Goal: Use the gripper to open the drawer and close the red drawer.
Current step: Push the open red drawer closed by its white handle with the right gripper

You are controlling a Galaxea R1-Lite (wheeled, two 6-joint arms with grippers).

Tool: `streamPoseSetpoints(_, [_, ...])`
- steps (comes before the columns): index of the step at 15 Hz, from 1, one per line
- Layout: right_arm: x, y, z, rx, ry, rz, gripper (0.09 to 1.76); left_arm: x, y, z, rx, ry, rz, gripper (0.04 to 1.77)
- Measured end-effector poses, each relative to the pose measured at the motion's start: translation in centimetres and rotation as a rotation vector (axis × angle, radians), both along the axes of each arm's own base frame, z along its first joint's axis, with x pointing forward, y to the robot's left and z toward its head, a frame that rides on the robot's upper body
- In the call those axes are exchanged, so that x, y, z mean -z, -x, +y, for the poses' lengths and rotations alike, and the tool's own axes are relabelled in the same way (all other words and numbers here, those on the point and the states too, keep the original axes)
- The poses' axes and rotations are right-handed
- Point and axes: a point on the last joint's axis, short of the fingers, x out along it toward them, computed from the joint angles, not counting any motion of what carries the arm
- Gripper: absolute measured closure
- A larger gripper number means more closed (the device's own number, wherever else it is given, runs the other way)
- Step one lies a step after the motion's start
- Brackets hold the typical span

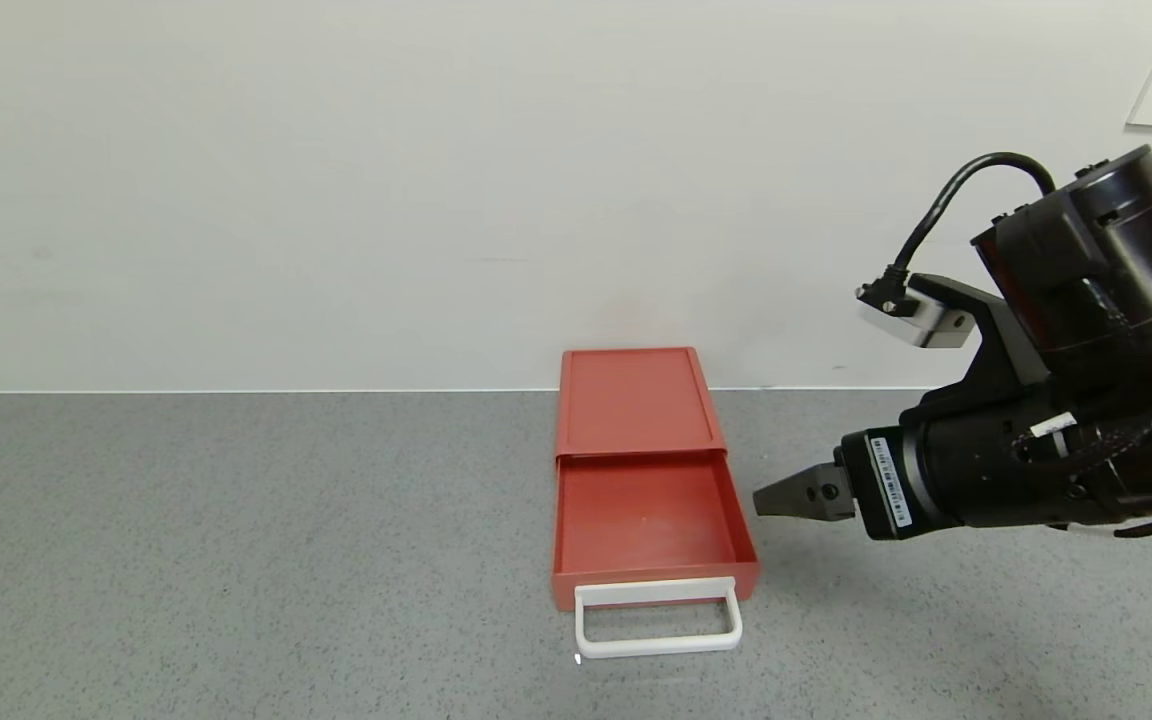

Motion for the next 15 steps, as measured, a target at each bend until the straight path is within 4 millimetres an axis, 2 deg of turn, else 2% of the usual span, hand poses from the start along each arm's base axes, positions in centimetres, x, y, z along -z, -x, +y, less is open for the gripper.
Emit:
streamPoseSetpoints(6, [0.6, -1.0, 1.8, -0.052, 0.023, -0.001, 0.14, 0.0, 0.0, 0.0, 0.000, 0.000, 0.000, 0.06])
streamPoseSetpoints(10, [2.3, -2.3, 4.2, -0.070, 0.067, 0.064, 0.14, 0.0, 0.0, 0.0, 0.000, 0.000, 0.000, 0.06])
streamPoseSetpoints(15, [4.3, -3.9, 6.6, 0.030, 0.157, 0.220, 0.14, 0.0, 0.0, 0.0, 0.000, 0.000, 0.000, 0.06])
